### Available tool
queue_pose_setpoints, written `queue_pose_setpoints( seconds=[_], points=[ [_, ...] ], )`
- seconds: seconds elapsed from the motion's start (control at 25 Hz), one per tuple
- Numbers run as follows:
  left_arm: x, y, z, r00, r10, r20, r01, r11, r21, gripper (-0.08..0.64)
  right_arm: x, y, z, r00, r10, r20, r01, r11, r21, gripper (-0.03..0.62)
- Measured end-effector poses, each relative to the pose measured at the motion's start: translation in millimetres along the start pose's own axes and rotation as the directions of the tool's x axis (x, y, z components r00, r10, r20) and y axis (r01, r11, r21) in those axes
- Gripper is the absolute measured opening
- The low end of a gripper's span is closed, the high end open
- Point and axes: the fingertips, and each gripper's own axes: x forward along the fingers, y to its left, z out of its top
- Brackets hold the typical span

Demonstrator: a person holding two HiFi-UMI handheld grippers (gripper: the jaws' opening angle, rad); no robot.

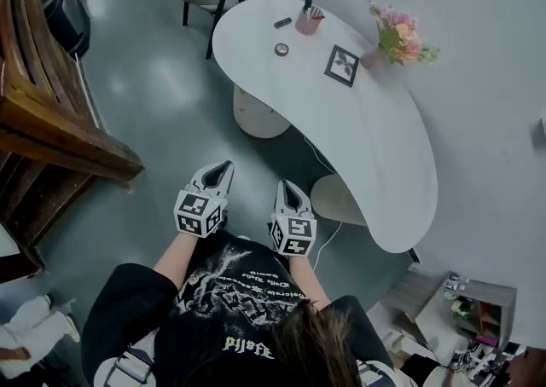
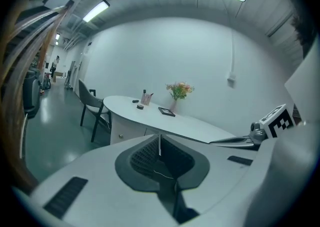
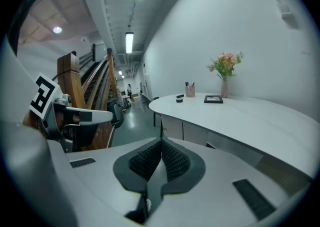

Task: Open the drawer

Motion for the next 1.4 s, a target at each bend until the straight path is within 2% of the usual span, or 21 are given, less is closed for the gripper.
queue_pose_setpoints(
  seconds=[0.24, 0.44, 0.76, 1.08, 1.4],
  points=[
    [27, 48, 22, 1.000, -0.022, -0.016, 0.022, 0.999, 0.035, 0.028, 47, 12, 22, 1.000, -0.024, -0.010, 0.024, 1.000, 0.006, 0.025],
    [43, 86, 37, 0.998, -0.058, -0.039, 0.061, 0.995, 0.074, 0.028, 89, 40, 38, 0.999, 0.036, -0.031, -0.035, 0.999, 0.018, 0.025],
    [63, 127, 46, 0.989, -0.129, -0.076, 0.137, 0.985, 0.104, 0.028, 136, 61, 56, 0.998, -0.066, -0.015, 0.066, 0.996, 0.056, 0.025],
    [84, 142, 50, 0.988, -0.125, -0.093, 0.133, 0.987, 0.089, 0.028, 164, 64, 61, 0.998, -0.008, -0.066, 0.011, 0.999, 0.049, 0.025],
    [103, 141, 47, 0.990, -0.099, -0.099, 0.107, 0.991, 0.076, 0.028, 179, 44, 74, 0.998, -0.032, -0.049, 0.034, 0.998, 0.049, 0.025]
  ],
)
